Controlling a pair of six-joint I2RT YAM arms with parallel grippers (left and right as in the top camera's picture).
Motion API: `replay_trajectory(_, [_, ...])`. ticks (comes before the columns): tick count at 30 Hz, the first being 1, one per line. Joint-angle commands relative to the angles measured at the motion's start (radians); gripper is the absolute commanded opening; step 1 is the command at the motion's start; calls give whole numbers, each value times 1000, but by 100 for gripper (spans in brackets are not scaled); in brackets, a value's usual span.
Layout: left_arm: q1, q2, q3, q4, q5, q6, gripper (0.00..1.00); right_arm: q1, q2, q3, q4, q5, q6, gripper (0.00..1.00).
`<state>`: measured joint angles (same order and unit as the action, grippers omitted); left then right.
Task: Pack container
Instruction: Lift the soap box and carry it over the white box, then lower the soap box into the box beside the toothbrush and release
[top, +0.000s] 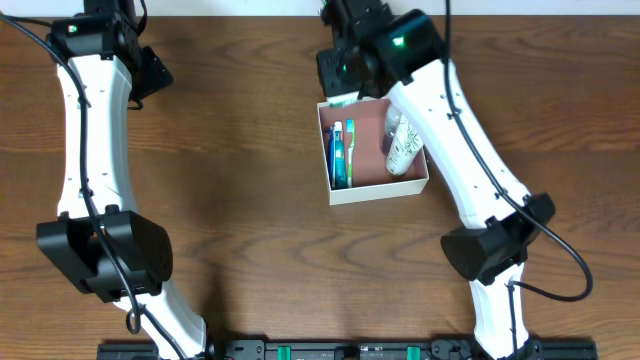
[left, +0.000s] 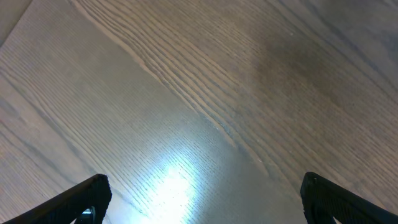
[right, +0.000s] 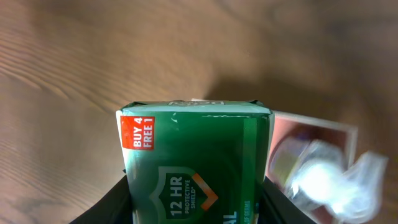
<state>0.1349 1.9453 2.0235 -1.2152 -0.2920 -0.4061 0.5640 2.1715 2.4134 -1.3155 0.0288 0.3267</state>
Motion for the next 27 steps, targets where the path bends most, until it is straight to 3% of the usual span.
replay_trajectory(1, [2,7,-6,-3,-12,9,98,26,-23,-85,0,17,90,28])
replay_trajectory(27, [2,7,-6,-3,-12,9,98,25,-23,-521,162,131,132,32])
